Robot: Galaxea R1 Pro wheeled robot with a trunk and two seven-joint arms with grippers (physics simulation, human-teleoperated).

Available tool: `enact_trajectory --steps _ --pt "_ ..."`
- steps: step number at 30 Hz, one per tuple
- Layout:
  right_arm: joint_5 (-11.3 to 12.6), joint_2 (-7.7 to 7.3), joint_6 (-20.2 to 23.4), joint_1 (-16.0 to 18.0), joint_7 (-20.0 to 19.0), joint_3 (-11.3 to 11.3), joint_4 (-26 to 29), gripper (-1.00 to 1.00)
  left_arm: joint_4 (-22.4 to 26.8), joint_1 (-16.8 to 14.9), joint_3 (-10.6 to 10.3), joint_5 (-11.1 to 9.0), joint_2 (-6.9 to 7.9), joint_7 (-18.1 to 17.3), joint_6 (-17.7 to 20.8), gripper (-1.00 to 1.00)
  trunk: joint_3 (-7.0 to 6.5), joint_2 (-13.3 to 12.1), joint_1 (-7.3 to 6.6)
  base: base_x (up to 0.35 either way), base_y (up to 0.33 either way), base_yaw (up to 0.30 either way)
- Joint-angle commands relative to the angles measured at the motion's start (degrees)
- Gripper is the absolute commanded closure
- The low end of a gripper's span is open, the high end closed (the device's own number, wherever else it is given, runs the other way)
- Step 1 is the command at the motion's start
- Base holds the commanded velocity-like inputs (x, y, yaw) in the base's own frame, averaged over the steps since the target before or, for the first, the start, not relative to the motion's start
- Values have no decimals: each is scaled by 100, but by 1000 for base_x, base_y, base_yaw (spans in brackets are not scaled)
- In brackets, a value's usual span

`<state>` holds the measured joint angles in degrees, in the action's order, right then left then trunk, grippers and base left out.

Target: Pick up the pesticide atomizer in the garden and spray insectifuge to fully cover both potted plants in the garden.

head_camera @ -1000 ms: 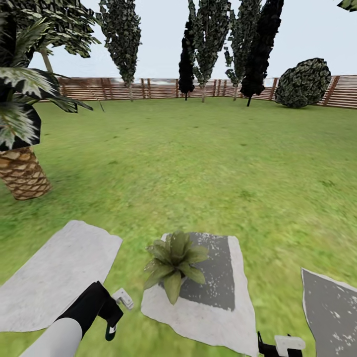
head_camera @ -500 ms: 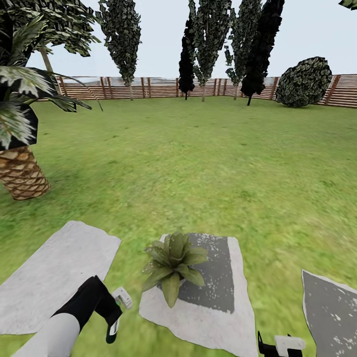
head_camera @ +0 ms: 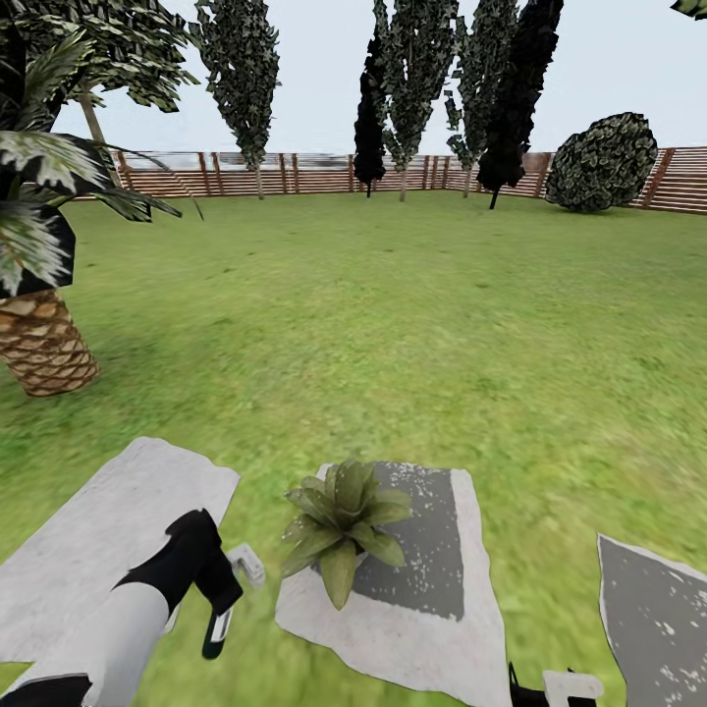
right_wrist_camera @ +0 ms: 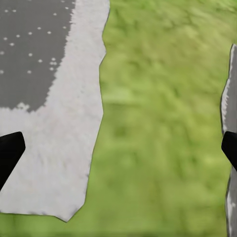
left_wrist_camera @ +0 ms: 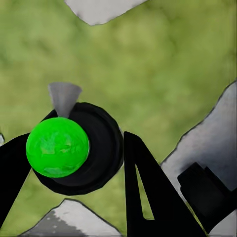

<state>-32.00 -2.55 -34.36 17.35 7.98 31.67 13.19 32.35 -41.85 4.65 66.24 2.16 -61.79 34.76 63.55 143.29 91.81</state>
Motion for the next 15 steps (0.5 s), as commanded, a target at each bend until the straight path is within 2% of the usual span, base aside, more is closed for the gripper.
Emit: enact_trajectory --steps 1,6,10,11,13,15 --pt "-61 0 -18 5 37 23 -9 -100 8 5 18 56 -8 -57 40 100 5 2 -1 0 0 0" --pt "-61 -2 -18 5 37 23 -1 -100 9 27 5 89 -19 -78 37 100 5 2 -1 16 -9 161" --pt "-61 -27 -18 5 39 25 4 -100 1 23 -5 116 -39 -81 39 100 5 2 -1 209 -140 59" --pt "-61 -33 -18 5 38 27 2 -100 1 22 -6 149 -47 -83 40 100 5 2 -1 234 -160 13" --pt "-61 -49 -18 5 37 29 5 -100 0 20 -3 379 -70 -107 46 100 5 2 -1 239 -167 4" --pt "-61 -51 -21 5 37 27 7 -100 0 20 -1 432 -73 -116 47 100 5 2 -1 222 -192 1"
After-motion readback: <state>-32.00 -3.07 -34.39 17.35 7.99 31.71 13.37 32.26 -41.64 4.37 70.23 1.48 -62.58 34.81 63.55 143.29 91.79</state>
